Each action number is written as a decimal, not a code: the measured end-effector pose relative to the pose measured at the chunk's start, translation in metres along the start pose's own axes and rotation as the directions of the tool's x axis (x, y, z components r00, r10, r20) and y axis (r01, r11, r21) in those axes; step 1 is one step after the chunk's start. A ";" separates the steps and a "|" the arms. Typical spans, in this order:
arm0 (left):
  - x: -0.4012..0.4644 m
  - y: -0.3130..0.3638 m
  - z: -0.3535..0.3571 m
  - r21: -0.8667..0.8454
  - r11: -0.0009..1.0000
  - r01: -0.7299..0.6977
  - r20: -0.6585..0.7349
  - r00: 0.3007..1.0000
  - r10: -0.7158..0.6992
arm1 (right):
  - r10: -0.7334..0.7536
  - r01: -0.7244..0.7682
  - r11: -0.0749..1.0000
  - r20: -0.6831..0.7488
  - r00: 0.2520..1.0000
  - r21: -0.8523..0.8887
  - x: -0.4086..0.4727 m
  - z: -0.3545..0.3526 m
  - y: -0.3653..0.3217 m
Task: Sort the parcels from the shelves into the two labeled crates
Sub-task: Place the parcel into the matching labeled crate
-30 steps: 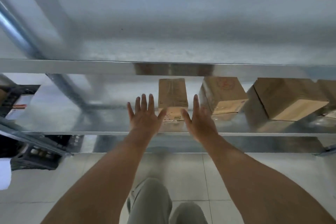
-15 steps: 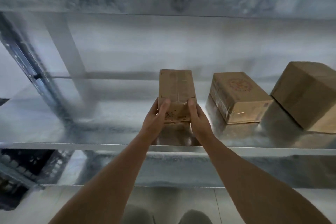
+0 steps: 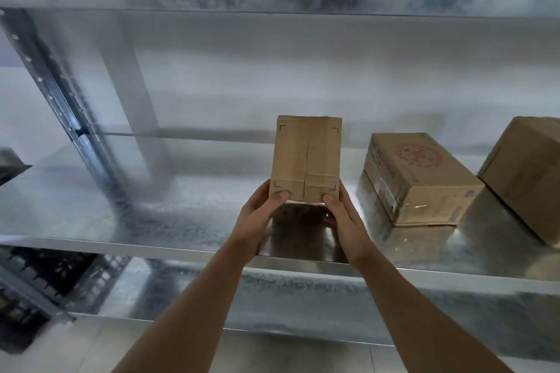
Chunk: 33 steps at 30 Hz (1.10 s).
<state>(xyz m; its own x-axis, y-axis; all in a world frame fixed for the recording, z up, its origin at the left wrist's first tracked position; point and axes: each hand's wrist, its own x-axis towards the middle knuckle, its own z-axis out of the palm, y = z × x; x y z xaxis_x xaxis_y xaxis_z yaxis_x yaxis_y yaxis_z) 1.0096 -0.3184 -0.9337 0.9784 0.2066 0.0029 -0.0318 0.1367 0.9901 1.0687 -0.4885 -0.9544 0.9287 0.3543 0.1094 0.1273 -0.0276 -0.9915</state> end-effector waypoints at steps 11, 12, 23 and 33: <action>0.001 0.000 0.000 0.009 1.000 -0.026 0.019 0.999 0.026 | -0.012 0.013 0.997 0.014 1.000 -0.073 -0.003 -0.002 -0.003; 0.000 0.000 0.000 0.010 1.000 -0.028 0.016 1.000 0.027 | -0.010 0.011 0.997 0.015 1.000 -0.076 -0.003 -0.002 -0.003; 0.000 -0.008 -0.007 -0.004 0.997 -0.079 -0.156 0.985 0.077 | -0.009 0.023 0.997 -0.181 0.983 0.078 -0.004 -0.005 -0.002; 0.001 -0.018 0.003 0.051 0.992 -0.113 -0.284 0.951 0.123 | -0.082 0.089 0.996 -0.290 0.954 0.010 -0.007 -0.005 0.003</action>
<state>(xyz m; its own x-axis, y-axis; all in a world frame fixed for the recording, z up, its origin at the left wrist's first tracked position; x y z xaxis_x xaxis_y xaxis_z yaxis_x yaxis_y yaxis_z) 1.0115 -0.3235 -0.9511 0.8684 0.4886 0.0844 -0.1317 0.0632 0.9893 1.0645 -0.4958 -0.9577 0.9761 0.0691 0.2061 0.2056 0.0132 -0.9785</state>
